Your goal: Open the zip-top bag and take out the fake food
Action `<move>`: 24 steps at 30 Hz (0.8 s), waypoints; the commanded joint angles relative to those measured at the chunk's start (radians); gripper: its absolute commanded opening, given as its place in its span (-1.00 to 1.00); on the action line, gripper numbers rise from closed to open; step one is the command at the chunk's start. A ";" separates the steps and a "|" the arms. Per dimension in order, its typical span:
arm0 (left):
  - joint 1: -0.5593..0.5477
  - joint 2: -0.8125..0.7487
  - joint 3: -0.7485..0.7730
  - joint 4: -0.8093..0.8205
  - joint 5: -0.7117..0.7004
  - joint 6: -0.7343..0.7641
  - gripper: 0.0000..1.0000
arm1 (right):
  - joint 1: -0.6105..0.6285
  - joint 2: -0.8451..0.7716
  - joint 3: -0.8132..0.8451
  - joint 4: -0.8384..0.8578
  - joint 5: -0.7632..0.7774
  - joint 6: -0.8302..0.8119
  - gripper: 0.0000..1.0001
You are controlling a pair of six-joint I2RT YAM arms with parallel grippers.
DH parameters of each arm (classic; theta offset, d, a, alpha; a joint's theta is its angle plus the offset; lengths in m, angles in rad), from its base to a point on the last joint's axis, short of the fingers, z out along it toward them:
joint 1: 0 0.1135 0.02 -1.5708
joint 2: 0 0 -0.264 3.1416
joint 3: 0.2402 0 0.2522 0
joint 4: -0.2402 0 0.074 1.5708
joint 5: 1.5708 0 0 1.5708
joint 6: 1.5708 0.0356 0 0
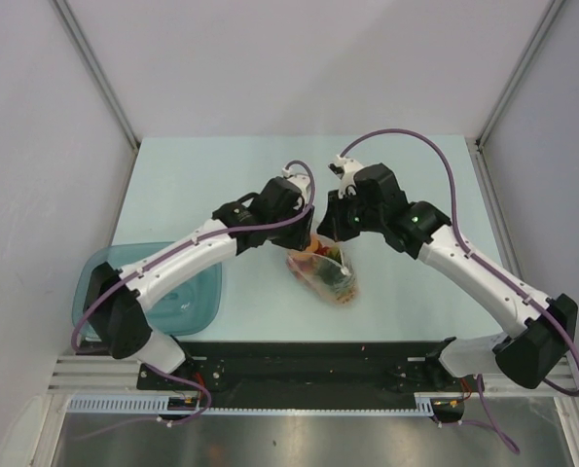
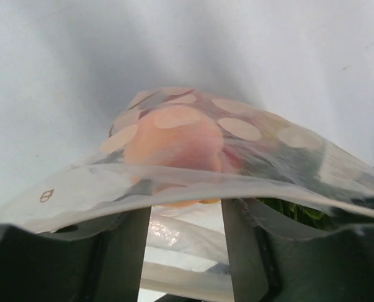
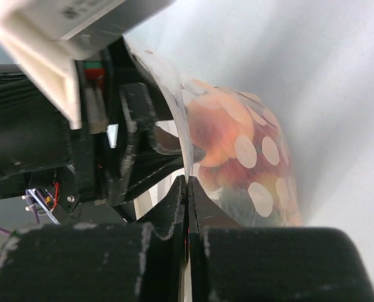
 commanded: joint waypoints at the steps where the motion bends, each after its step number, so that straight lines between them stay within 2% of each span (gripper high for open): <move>1: -0.016 0.020 0.033 -0.034 -0.059 0.020 0.10 | 0.001 -0.045 -0.006 0.006 -0.012 0.006 -1.00; 2: -0.018 0.011 0.020 -0.022 -0.047 0.029 0.14 | 0.004 -0.049 -0.011 0.007 -0.012 0.007 -1.00; 5: -0.019 0.002 -0.017 0.023 -0.048 0.041 0.49 | 0.001 -0.062 -0.037 0.006 -0.013 0.012 -1.00; 7: -0.019 0.011 -0.010 0.025 -0.056 0.043 0.62 | -0.002 -0.072 -0.057 0.009 -0.020 0.022 -1.00; 12: -0.019 0.057 -0.010 0.077 -0.024 0.041 0.66 | -0.010 -0.102 -0.101 0.019 -0.046 0.052 -1.00; 18: -0.019 0.085 -0.055 0.193 0.003 0.041 0.61 | -0.045 -0.134 -0.132 0.013 -0.058 0.064 -1.00; 24: -0.019 0.169 -0.017 0.219 0.026 0.044 0.62 | -0.076 -0.149 -0.137 -0.014 -0.073 0.059 -1.00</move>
